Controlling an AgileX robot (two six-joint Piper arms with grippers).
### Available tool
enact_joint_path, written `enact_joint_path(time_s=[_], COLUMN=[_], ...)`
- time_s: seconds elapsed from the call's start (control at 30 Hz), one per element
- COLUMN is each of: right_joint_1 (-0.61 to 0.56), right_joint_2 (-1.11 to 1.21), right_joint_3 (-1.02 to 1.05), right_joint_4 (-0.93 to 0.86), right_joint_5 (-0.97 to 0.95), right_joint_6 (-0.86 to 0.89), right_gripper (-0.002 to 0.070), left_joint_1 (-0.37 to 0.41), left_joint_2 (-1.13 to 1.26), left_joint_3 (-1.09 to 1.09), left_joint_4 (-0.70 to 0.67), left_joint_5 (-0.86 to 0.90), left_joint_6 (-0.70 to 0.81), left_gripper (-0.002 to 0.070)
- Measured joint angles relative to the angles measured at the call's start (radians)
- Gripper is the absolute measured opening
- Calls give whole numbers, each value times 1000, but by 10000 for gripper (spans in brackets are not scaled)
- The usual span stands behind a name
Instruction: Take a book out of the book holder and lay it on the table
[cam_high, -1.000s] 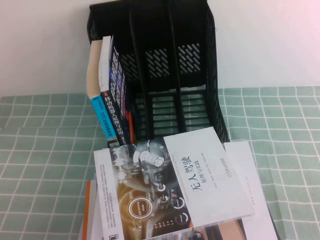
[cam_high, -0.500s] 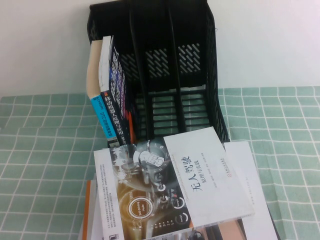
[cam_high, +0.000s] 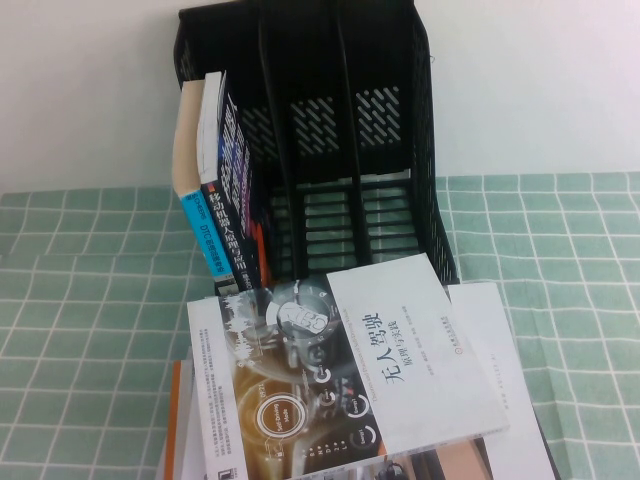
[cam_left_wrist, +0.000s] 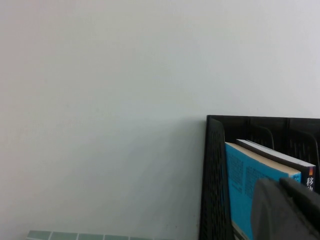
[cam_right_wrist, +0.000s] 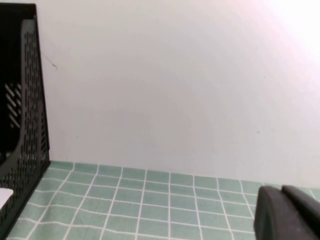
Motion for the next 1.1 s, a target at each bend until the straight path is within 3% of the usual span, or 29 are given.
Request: enact_joint_path(time_s=[0.17,0.43,0.7,1.1], right_joint_1=[0,0,0,0], right_joint_2=[0,0,146,542], right_joint_3=[0,-78,-246,-438], right_joint_4=[0,-91,-123,-123], right_joint_5=[-14,31,160,152], right_joint_6=[0,-13,-24,-24], right_gripper=[-2,-2,-1,-2], left_joint_1=[0,0,0,0], left_joint_2=[0,18,221,517], left_joint_3=[0,-115,-219,-285], left_joint_4=[0,-5,-26,-96], left_joint_5=[12,274,428,252], left_joint_6=[-2,-9,-74,-209], left_gripper=[-3,-3,-3,-3])
